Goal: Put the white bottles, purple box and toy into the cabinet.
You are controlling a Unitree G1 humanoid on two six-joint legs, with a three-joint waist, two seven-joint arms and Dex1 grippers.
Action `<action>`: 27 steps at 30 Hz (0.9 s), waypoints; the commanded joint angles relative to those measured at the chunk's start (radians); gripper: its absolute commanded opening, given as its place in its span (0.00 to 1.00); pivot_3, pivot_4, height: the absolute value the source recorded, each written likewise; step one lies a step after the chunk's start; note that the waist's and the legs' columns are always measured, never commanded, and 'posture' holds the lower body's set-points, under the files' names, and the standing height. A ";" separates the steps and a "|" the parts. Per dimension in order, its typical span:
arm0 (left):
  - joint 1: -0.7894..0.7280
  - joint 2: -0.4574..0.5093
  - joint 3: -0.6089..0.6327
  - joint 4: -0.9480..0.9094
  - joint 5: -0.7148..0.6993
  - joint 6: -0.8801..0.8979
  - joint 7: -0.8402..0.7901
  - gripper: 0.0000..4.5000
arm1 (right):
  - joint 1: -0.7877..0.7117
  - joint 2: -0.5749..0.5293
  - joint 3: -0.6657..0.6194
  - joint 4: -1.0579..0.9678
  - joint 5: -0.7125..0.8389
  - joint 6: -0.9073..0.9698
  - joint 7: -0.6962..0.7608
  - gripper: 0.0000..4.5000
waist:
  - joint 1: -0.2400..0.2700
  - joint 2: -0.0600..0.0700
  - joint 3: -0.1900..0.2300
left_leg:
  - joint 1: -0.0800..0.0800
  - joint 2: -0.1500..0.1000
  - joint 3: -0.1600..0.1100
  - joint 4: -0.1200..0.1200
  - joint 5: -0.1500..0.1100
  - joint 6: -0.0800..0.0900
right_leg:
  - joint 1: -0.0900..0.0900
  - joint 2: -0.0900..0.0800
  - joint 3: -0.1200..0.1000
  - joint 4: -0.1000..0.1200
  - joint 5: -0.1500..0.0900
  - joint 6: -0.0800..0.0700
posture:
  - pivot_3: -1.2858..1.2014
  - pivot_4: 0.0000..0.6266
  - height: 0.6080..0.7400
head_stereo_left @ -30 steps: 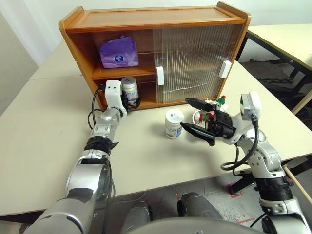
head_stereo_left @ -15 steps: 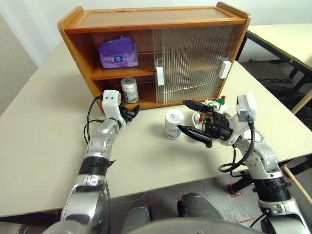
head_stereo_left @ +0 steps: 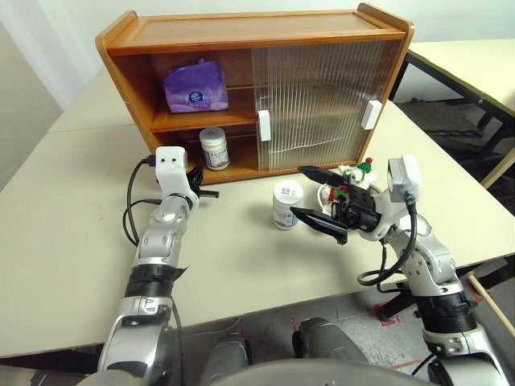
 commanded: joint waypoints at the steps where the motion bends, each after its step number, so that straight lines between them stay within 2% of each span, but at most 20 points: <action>1: -0.044 -0.005 0.000 0.066 0.013 -0.013 0.008 0.00 | 0.000 -0.001 0.007 0.003 -0.006 -0.005 -0.001 1.00 | 0.000 0.000 0.000 | 0.000 0.000 0.000 0.000 0.000 0.000 | 0.000 0.000 0.000 0.000 0.000 0.000 | 0.42 0.00 1.00; 15: -0.165 -0.008 -0.017 0.258 0.023 -0.067 -0.025 0.00 | 0.000 0.011 0.020 -0.010 -0.005 -0.004 -0.009 1.00 | 0.000 0.000 0.000 | 0.000 0.000 -0.001 0.000 0.000 0.000 | 0.001 0.000 -0.001 0.000 0.000 0.001 | 0.42 0.00 1.00; 27: -0.187 -0.022 -0.043 0.293 0.033 -0.087 -0.066 0.00 | 0.002 0.002 0.016 -0.014 -0.001 -0.002 -0.013 1.00 | -0.006 0.000 0.000 | 0.000 -0.001 -0.002 -0.001 0.001 -0.001 | 0.000 0.000 -0.001 0.000 -0.001 0.003 | 0.42 0.00 1.00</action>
